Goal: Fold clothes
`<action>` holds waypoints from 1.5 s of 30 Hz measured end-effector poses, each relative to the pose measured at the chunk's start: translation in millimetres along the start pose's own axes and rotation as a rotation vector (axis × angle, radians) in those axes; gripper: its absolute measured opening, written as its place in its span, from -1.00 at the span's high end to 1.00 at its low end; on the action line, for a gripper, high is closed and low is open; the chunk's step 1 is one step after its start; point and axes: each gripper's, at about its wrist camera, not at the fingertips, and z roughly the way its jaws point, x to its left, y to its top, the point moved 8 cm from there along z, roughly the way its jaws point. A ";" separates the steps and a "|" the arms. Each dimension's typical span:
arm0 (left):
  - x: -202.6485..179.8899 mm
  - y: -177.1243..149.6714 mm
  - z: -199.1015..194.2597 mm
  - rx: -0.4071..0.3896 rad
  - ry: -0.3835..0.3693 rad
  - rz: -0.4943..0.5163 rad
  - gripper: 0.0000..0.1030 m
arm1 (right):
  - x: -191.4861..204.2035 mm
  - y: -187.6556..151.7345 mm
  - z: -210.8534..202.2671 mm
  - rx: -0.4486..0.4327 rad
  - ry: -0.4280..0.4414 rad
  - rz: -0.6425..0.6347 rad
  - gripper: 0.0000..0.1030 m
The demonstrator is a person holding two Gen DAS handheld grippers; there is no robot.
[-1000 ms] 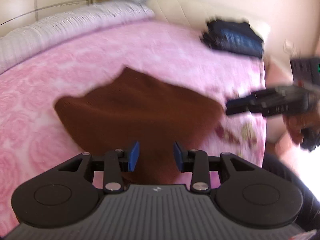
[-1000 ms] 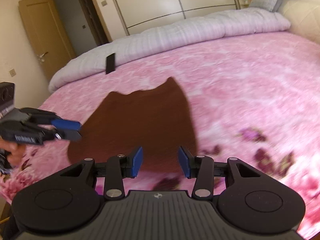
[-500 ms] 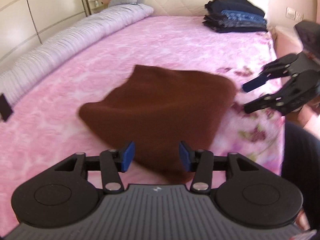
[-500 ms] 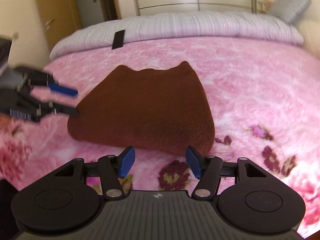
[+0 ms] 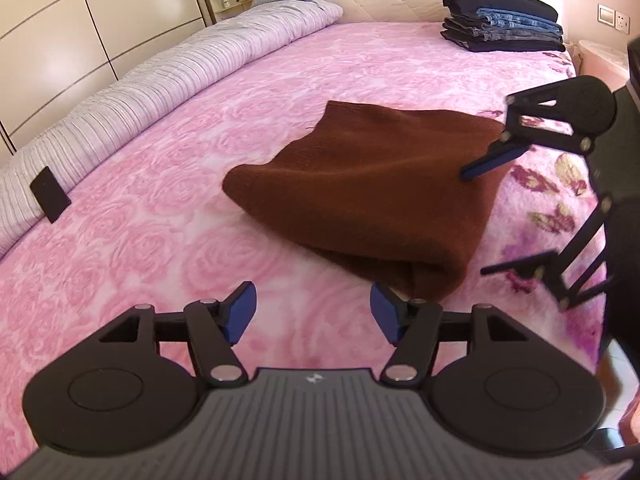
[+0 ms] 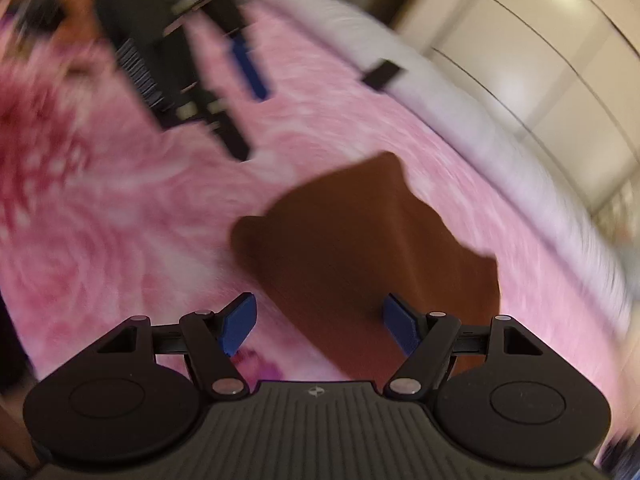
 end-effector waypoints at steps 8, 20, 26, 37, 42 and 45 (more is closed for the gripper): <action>-10.1 -11.9 9.0 -0.029 0.108 0.318 -0.57 | 14.5 5.0 31.8 -0.001 -0.054 -0.250 0.26; -57.2 4.6 70.4 -0.197 0.242 0.903 -0.98 | -56.3 -20.3 -35.6 -0.163 0.115 -0.100 0.59; -79.4 13.3 79.2 -0.227 0.183 1.012 -0.52 | -62.0 -70.3 -72.8 -0.135 0.168 -0.105 0.58; -90.1 14.8 58.0 -0.089 0.052 0.826 0.64 | -28.4 -102.6 -96.4 -0.018 0.031 0.050 0.05; -93.3 27.1 40.3 -0.045 0.011 0.762 0.65 | -2.8 -87.9 -112.6 -0.050 -0.065 0.094 -0.63; -94.3 29.1 34.4 -0.031 0.008 0.779 0.65 | 18.5 -78.3 -100.7 -0.025 -0.115 0.033 -0.55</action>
